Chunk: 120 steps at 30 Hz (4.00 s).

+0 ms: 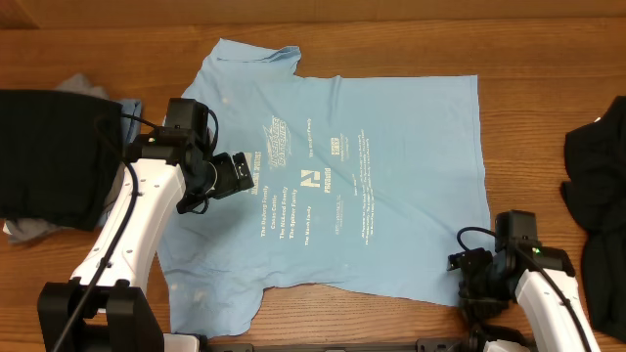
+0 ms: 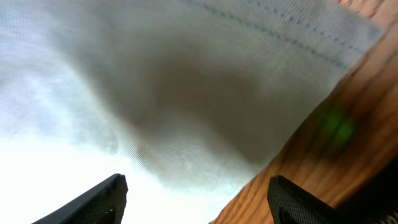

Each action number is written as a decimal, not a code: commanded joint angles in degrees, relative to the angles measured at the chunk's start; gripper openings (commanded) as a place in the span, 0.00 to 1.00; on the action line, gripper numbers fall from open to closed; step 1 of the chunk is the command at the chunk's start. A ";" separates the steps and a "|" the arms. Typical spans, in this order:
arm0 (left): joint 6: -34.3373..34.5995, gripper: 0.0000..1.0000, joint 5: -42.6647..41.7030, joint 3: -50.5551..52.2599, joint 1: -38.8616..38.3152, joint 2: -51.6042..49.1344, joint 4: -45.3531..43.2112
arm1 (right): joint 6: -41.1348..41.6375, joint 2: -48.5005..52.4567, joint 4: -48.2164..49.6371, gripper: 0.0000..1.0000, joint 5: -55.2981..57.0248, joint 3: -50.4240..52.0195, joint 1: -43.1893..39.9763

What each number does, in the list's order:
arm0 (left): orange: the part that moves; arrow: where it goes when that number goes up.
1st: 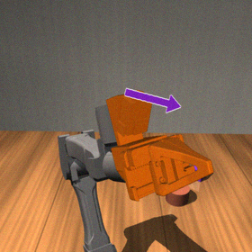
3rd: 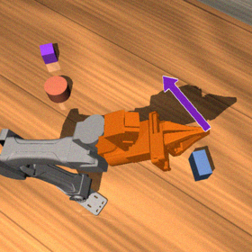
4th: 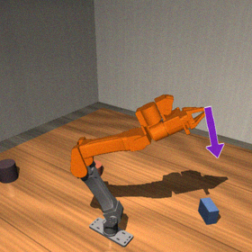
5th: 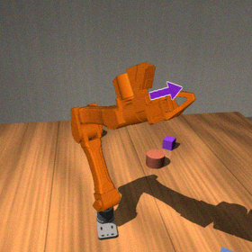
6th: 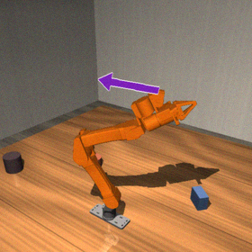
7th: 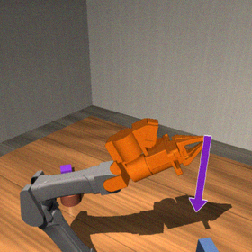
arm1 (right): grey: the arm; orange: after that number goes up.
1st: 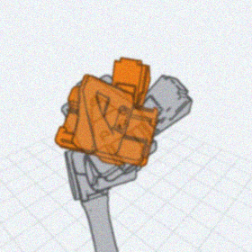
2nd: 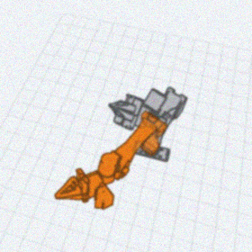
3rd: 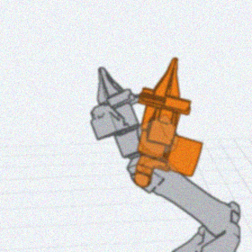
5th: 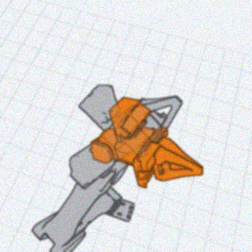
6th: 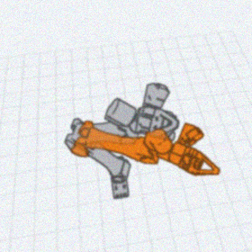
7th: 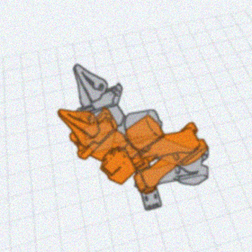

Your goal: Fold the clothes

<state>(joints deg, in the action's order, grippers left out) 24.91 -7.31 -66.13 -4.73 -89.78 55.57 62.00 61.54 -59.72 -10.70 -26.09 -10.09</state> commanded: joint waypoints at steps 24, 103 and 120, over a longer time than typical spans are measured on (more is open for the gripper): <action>-1.11 1.00 0.22 -0.79 0.22 1.49 1.64 | -2.43 -0.61 5.99 0.05 -2.93 6.51 -0.22; 14.99 0.65 1.81 34.45 -32.11 10.38 4.28 | -7.43 -0.61 9.09 0.05 -3.56 6.49 -0.22; 16.24 0.04 1.70 35.17 -32.11 10.38 4.22 | -7.43 -0.61 8.87 0.04 -3.56 6.49 -0.22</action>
<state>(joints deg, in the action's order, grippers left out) 40.49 -5.74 -31.42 -36.42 -79.66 59.90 55.05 60.64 -51.44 -16.71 -21.04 -10.13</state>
